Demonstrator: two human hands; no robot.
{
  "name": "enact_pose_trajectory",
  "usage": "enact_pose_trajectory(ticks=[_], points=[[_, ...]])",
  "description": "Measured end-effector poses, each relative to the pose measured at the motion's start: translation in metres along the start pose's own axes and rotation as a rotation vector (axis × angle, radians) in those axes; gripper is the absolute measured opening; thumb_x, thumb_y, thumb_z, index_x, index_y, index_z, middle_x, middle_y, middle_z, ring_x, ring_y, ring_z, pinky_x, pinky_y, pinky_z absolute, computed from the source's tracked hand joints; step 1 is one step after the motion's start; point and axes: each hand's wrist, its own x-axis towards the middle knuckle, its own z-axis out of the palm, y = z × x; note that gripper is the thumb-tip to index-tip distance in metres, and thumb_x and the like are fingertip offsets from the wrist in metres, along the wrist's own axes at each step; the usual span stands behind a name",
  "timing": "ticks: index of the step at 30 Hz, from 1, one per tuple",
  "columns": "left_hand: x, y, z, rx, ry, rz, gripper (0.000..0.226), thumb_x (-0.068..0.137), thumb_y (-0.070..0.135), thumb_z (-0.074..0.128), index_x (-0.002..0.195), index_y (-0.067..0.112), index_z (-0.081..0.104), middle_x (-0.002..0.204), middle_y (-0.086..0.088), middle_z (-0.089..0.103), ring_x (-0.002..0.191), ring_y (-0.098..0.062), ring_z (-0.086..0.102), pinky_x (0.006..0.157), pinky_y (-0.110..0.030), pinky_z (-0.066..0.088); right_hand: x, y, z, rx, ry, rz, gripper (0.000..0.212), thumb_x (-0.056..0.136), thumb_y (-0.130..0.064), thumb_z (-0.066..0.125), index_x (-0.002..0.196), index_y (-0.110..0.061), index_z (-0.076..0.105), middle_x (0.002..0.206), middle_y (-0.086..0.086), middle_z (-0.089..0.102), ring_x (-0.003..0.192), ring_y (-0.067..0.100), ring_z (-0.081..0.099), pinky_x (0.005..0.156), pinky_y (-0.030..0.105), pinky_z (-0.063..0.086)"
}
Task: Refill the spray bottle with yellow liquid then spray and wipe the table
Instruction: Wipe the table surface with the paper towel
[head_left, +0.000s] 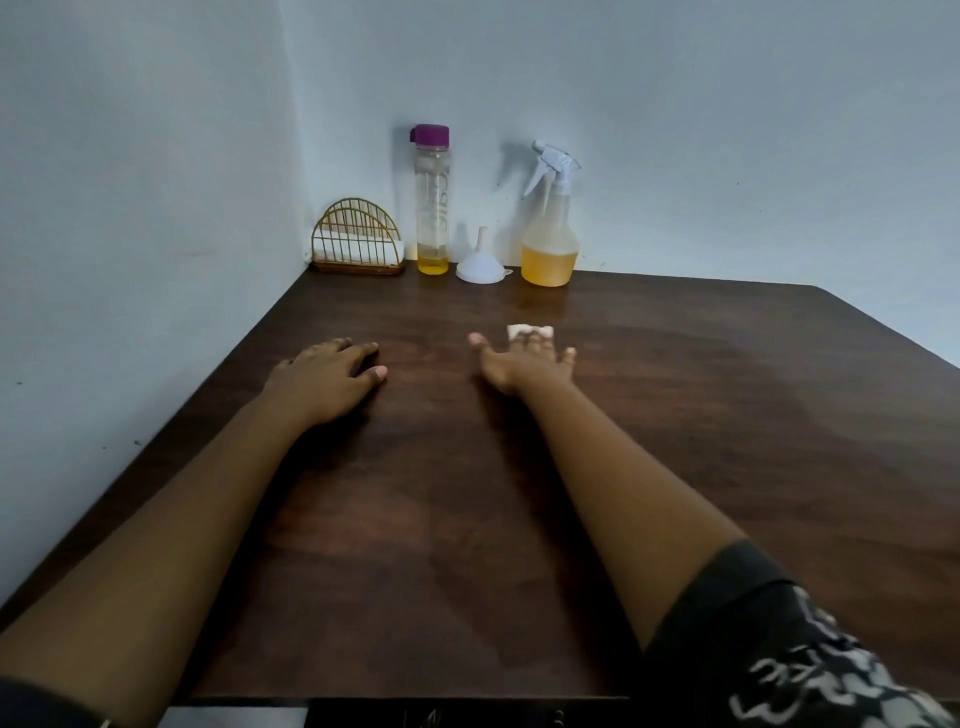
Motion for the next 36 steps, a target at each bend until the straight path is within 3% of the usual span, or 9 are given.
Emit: enact_pose_trajectory(ticks=[5,8,12,15,21,27,33,36], points=[[-0.001,0.002,-0.002,-0.001,-0.006,-0.011,0.056,0.094,0.058,0.029,0.145,0.038,0.025,0.156,-0.002,0.021,0.142,-0.026,0.021,0.109,-0.053,0.023,0.009,0.010,-0.007,-0.015,-0.008,0.134,0.093,0.086,-0.073,0.005,0.149,-0.006,-0.004,0.157,0.012,-0.010,0.145,0.025,-0.014,0.112,0.047,-0.015],[0.000,0.002,-0.002,-0.012,-0.019,-0.017,0.054,0.094,0.056,0.031,0.145,0.038,0.025,0.157,-0.001,0.021,0.142,-0.026,0.021,0.109,-0.052,0.023,0.006,-0.033,0.003,-0.034,-0.023,-0.008,0.092,0.086,-0.073,0.004,0.149,-0.007,-0.001,0.157,0.014,-0.007,0.145,0.026,-0.012,0.112,0.048,-0.015],[0.003,-0.010,-0.009,-0.070,0.023,-0.051,0.043,0.098,0.036,0.038,0.141,0.031,0.038,0.153,-0.003,0.029,0.138,-0.028,0.029,0.108,-0.049,0.030,-0.011,-0.096,0.024,-0.018,-0.054,-0.248,0.086,0.089,-0.068,0.004,0.149,-0.007,0.000,0.158,0.011,-0.005,0.145,0.023,-0.012,0.111,0.048,-0.017],[0.000,-0.035,-0.017,-0.039,0.055,-0.132,0.041,0.097,0.030,0.041,0.138,0.033,0.042,0.151,-0.003,0.033,0.134,-0.029,0.034,0.106,-0.048,0.034,-0.011,-0.093,0.024,0.017,-0.064,-0.241,0.081,0.091,-0.066,0.005,0.149,-0.009,-0.002,0.158,0.009,-0.007,0.145,0.022,-0.013,0.110,0.049,-0.018],[-0.008,-0.061,-0.025,-0.164,-0.017,-0.208,0.045,0.095,0.012,0.044,0.139,0.023,0.044,0.146,-0.012,0.039,0.129,-0.033,0.040,0.108,-0.042,0.035,-0.007,-0.068,0.017,0.022,-0.018,-0.039,0.083,0.092,-0.064,0.007,0.149,-0.005,-0.005,0.158,0.011,-0.010,0.145,0.024,-0.015,0.111,0.048,-0.017],[-0.009,-0.062,-0.028,-0.183,-0.047,-0.163,0.048,0.094,0.006,0.043,0.140,0.020,0.043,0.147,-0.013,0.038,0.130,-0.032,0.039,0.109,-0.040,0.033,-0.034,-0.152,0.042,0.027,-0.103,-0.256,0.083,0.092,-0.064,0.007,0.148,-0.004,-0.005,0.157,0.011,-0.011,0.144,0.022,-0.017,0.110,0.047,-0.019],[-0.016,-0.060,-0.029,-0.181,-0.039,-0.149,0.048,0.098,0.011,0.041,0.145,0.019,0.035,0.153,-0.010,0.027,0.138,-0.028,0.030,0.113,-0.036,0.024,-0.023,-0.113,0.018,0.073,-0.171,-0.227,0.072,0.096,-0.057,0.010,0.150,-0.010,0.000,0.159,0.006,-0.007,0.145,0.022,-0.011,0.113,0.052,-0.012],[-0.020,-0.059,-0.030,-0.158,-0.045,-0.134,0.048,0.099,0.014,0.037,0.146,0.019,0.031,0.155,-0.010,0.024,0.140,-0.029,0.025,0.115,-0.037,0.021,-0.014,-0.098,-0.003,0.045,-0.265,-0.300,0.063,0.099,-0.051,0.011,0.151,-0.016,0.004,0.158,0.007,-0.007,0.145,0.024,-0.010,0.116,0.049,-0.005]])
